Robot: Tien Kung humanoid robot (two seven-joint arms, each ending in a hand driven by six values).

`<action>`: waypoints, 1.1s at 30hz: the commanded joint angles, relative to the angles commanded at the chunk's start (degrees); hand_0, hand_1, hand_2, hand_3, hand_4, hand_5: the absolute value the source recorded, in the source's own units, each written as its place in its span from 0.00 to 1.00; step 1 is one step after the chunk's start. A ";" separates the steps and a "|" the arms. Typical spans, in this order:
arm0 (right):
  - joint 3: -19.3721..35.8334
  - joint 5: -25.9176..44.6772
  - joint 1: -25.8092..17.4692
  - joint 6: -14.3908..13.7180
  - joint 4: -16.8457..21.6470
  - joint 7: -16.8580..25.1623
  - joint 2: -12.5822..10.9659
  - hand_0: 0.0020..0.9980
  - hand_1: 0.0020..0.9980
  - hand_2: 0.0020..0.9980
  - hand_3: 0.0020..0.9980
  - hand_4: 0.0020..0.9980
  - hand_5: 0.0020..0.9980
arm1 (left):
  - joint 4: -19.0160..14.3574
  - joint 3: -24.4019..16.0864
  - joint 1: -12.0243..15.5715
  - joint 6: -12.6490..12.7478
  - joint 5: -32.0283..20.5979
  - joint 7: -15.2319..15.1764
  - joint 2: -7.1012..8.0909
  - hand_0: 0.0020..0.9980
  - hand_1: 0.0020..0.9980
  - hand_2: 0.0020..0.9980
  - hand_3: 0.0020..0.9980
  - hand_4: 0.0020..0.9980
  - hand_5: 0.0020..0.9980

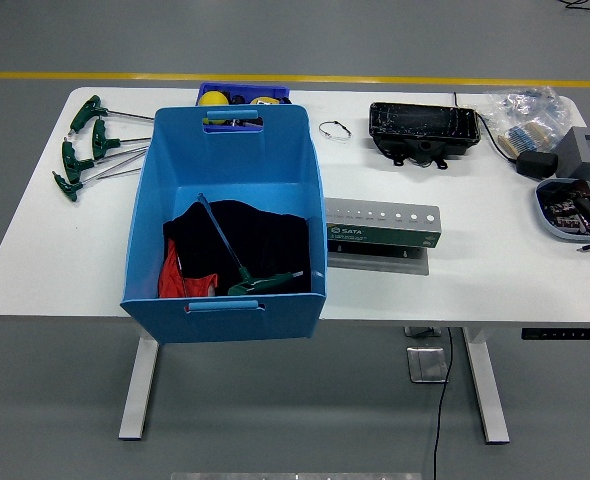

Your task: Lift tool from toolbox,place it in box,lift tool from toolbox,place it in box

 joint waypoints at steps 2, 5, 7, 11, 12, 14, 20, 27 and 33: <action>-1.83 0.56 2.28 -0.06 -1.42 0.04 -1.22 0.79 0.79 0.85 0.89 1.00 0.85 | 0.00 -0.24 -0.07 0.02 -0.01 0.03 -0.10 0.51 0.51 0.52 0.68 0.70 0.69; -5.12 3.38 6.87 0.20 -4.57 -0.51 -3.74 0.79 0.79 0.85 0.89 1.00 0.85 | 0.00 0.89 -0.29 0.03 -1.47 -0.22 -0.18 0.51 0.51 0.52 0.68 0.70 0.69; -7.84 5.60 10.62 0.35 -7.27 -0.64 -6.00 0.79 0.79 0.85 0.89 1.00 0.85 | 0.00 2.26 -0.56 -0.03 -3.02 -0.48 -0.14 0.51 0.51 0.52 0.68 0.70 0.69; -14.77 8.18 19.97 -1.18 -14.74 0.38 -10.23 0.85 0.82 0.86 0.90 1.00 0.90 | 0.00 5.40 -1.10 -0.15 -6.06 -0.87 -0.02 0.51 0.51 0.52 0.68 0.70 0.70; -16.74 9.12 22.45 -1.53 -16.89 0.67 -11.01 0.85 0.82 0.86 0.90 1.00 0.90 | 0.00 6.53 -1.16 -0.15 -7.18 -1.02 -0.02 0.51 0.51 0.52 0.68 0.70 0.70; -20.62 11.94 26.83 -1.64 -20.95 0.99 -11.99 0.85 0.82 0.86 0.90 1.00 0.90 | 0.00 8.79 -1.26 -0.14 -9.44 -1.33 -0.01 0.51 0.51 0.52 0.68 0.70 0.70; -33.63 21.22 40.84 -1.37 -34.22 2.80 -11.56 0.87 0.84 0.87 0.91 1.00 0.90 | -0.07 13.40 -1.79 -0.15 -13.94 -1.80 0.01 0.50 0.50 0.51 0.68 0.70 0.70; -48.75 30.33 57.57 -1.66 -50.90 6.00 -4.81 0.89 0.85 0.88 0.92 1.00 0.89 | -0.25 13.12 -2.61 -0.04 -13.45 -1.57 0.04 0.50 0.51 0.52 0.68 0.71 0.69; -60.69 35.92 72.47 -0.11 -65.79 8.06 0.97 0.89 0.85 0.88 0.92 1.00 0.93 | -0.42 12.66 -3.63 0.13 -12.58 -1.37 0.25 0.51 0.51 0.52 0.68 0.71 0.69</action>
